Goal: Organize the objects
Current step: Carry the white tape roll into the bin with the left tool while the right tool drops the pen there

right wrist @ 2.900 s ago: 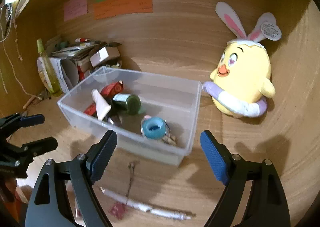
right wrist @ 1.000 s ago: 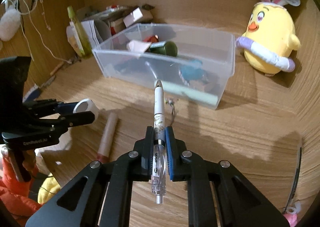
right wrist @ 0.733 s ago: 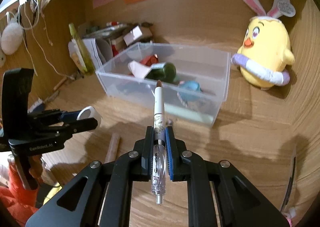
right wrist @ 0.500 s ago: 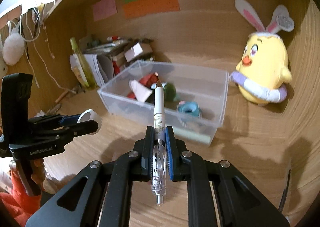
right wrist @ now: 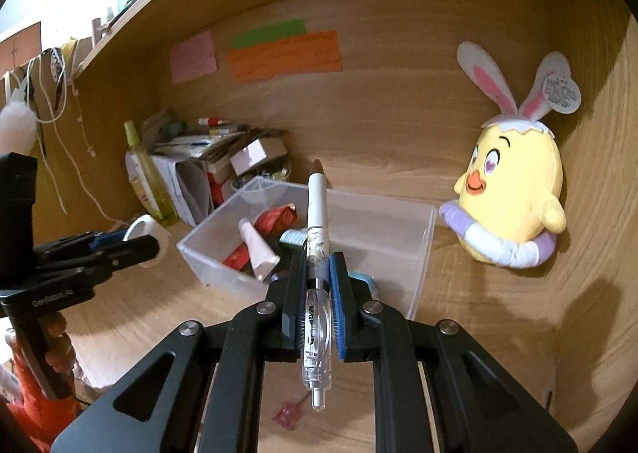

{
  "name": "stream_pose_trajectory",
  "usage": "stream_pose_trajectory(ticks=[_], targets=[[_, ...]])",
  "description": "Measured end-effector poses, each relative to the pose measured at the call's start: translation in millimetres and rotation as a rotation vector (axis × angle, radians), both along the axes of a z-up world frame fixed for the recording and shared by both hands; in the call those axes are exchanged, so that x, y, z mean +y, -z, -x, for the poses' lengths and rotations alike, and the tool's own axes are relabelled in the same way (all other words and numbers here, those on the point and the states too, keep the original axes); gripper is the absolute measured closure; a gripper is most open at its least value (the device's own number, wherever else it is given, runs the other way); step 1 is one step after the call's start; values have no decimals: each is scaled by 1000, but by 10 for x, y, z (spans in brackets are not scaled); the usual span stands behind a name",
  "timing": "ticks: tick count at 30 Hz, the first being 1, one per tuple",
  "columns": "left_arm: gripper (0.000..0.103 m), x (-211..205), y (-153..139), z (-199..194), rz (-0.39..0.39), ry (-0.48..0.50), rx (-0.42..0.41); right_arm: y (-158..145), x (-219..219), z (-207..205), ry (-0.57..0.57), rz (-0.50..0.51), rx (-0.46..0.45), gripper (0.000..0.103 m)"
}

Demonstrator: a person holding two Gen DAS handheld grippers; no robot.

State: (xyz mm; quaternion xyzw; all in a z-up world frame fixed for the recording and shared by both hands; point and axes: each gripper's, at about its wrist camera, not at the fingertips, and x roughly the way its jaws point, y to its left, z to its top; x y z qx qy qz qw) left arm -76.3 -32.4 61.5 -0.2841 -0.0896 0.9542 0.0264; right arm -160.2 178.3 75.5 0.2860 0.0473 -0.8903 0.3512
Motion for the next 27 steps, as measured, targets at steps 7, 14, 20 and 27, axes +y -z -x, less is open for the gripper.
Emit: stream_pose_trajectory(ticks=[7, 14, 20, 27], targets=[[64, -72, 0, 206, -41, 15, -22, -42, -122, 187, 7, -10, 11, 93], [64, -136, 76, 446, -54, 0, -56, -27, -280, 404, 5, -41, 5, 93], [64, -191, 192, 634, -45, -22, -82, 31, -487, 600, -7, -96, 7, 93], [64, -285, 429, 841, -79, -26, -151, 226, -663, 759, -27, -165, -16, 93]])
